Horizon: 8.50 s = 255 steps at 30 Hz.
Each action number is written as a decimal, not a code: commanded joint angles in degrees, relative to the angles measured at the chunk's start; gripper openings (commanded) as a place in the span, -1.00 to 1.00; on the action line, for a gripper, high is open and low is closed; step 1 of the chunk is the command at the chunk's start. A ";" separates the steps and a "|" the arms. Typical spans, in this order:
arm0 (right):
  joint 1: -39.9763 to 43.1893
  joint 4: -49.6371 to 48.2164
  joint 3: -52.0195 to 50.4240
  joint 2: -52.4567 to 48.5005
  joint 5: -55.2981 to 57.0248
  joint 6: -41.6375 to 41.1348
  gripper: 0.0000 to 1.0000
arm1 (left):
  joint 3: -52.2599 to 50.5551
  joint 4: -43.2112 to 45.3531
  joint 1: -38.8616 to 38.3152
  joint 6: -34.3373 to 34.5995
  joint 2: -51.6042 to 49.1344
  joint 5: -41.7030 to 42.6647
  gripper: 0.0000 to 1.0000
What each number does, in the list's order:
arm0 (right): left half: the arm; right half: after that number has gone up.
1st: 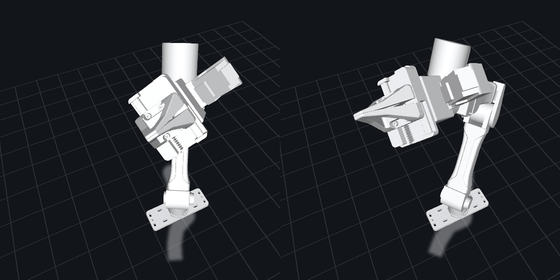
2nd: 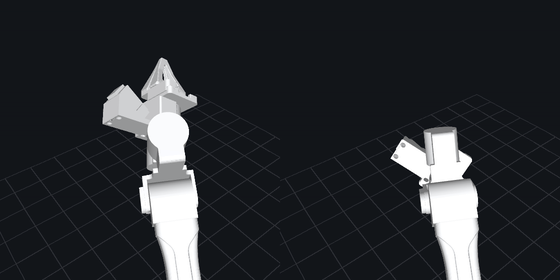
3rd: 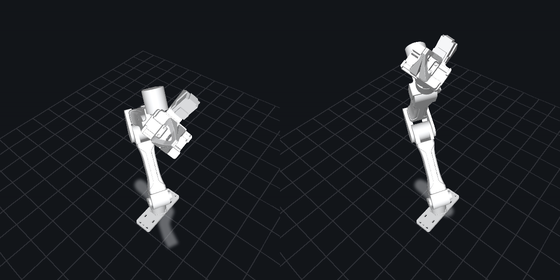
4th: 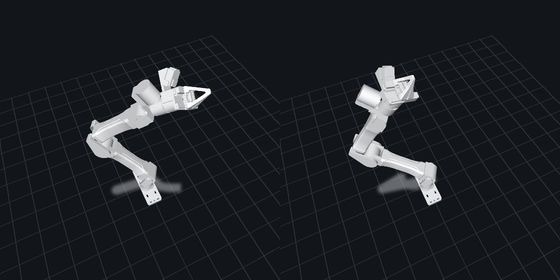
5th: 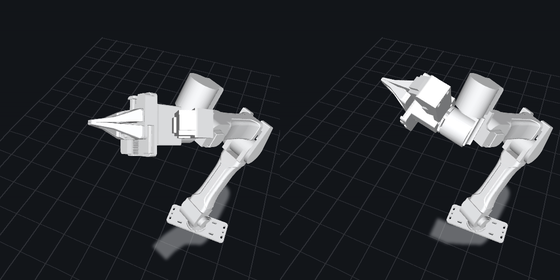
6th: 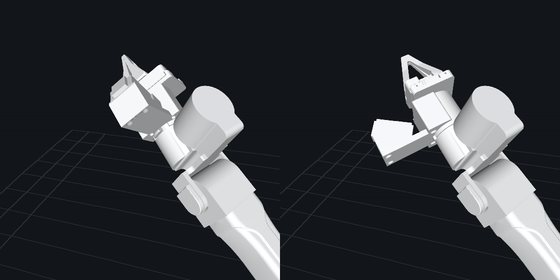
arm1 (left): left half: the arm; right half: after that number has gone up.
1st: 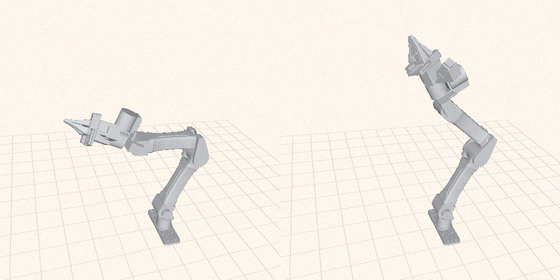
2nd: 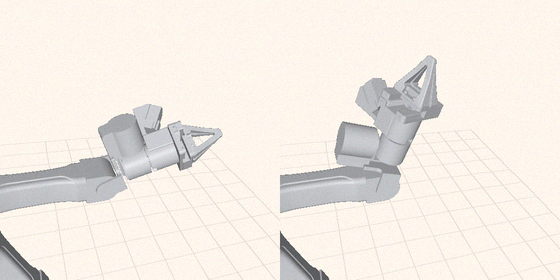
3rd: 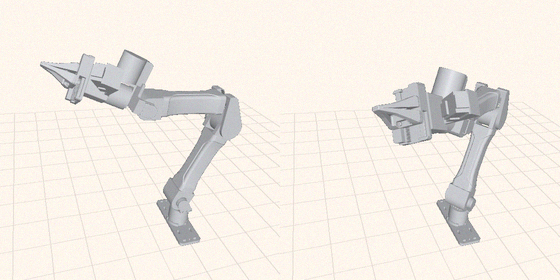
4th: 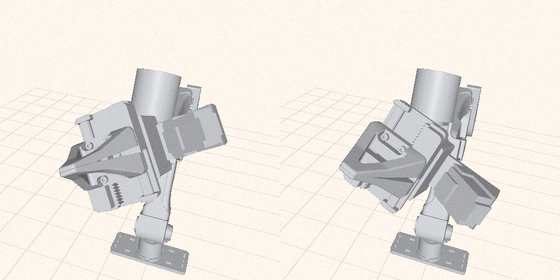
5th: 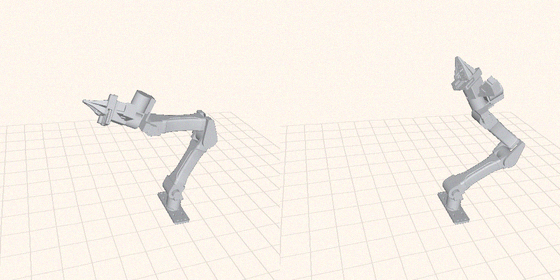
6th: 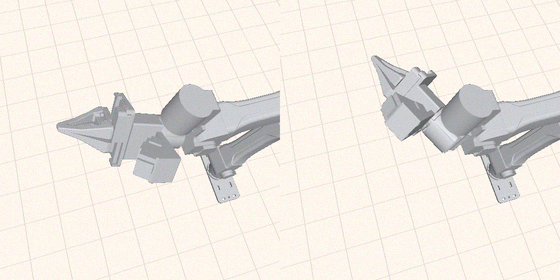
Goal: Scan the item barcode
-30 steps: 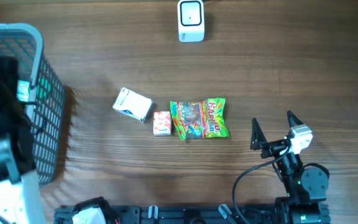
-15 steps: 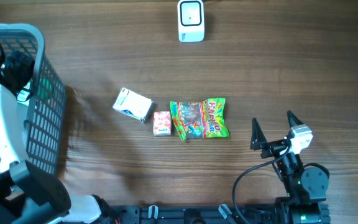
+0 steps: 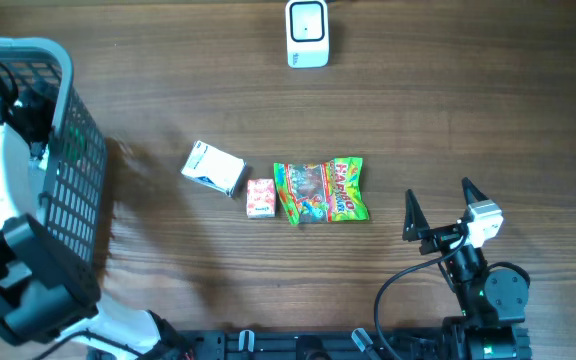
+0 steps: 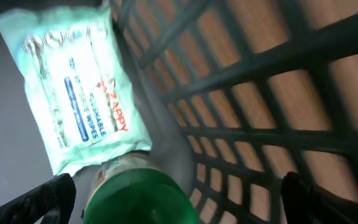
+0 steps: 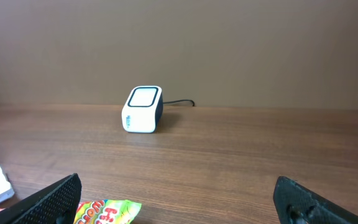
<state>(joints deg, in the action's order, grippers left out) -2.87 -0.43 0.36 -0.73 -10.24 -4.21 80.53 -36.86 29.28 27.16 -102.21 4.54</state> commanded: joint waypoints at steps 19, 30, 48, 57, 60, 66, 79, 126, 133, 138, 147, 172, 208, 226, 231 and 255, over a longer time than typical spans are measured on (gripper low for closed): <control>-0.28 -0.31 -0.07 0.46 0.28 0.79 1.00 | 1.99 -7.72 1.05 -1.86 -2.56 1.18 0.21; -0.28 -0.31 -0.07 0.46 0.31 0.79 0.99 | 9.11 -29.70 13.46 -1.81 4.50 -1.92 0.14; -0.28 -0.31 -0.07 0.46 0.28 0.79 0.99 | 7.08 -34.03 15.85 41.03 4.39 -24.68 0.33; -0.28 -0.31 -0.07 0.46 0.28 0.79 1.00 | 1.11 -25.27 15.85 50.23 4.11 -22.36 0.68; -0.28 -0.31 -0.07 0.46 0.28 0.79 1.00 | 1.64 -24.98 15.85 48.28 5.64 -22.40 1.00; -0.28 -0.31 -0.07 0.46 0.31 0.79 0.99 | 4.24 -28.26 15.89 42.95 11.78 -22.60 1.00; -0.28 -0.31 -0.07 0.46 0.31 0.81 0.99 | 3.80 -25.68 15.89 -22.56 12.52 -13.05 1.00; -0.28 -0.31 -0.07 0.46 0.28 0.79 1.00 | -7.63 -12.61 17.22 19.30 9.25 -8.96 1.00; -0.28 -0.31 -0.07 0.46 0.31 0.79 1.00 | -0.52 -22.12 14.71 14.38 21.94 -9.22 1.00; -0.28 -0.31 -0.07 0.46 0.31 0.81 0.99 | -1.05 -24.70 14.71 9.46 23.96 -9.11 1.00; -0.28 -0.31 -0.07 0.46 0.28 0.79 0.98 | -2.89 -19.82 14.71 -33.33 20.35 -7.58 1.00; -0.28 -0.31 -0.07 0.46 0.28 0.81 0.99 | -2.95 -18.78 21.11 -29.70 2.89 -3.26 1.00; -0.28 -0.31 -0.07 0.46 0.28 0.81 0.99 | -6.16 -20.83 18.29 -54.42 1.16 -9.09 1.00; -0.28 -0.31 -0.07 0.46 0.31 0.76 0.99 | -14.56 -12.76 19.10 -53.51 1.16 -1.53 0.36; -0.28 -0.31 -0.07 0.46 0.31 0.79 1.00 | -14.53 -7.69 19.04 -48.37 1.16 -1.51 0.30; -0.28 -0.31 -0.07 0.46 0.31 0.79 0.99 | -14.56 5.31 18.73 -32.61 1.16 4.81 0.28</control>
<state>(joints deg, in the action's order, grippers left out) -2.87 -0.43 0.36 -0.73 -10.24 -4.19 66.32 -31.07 48.34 -7.81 -100.62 10.13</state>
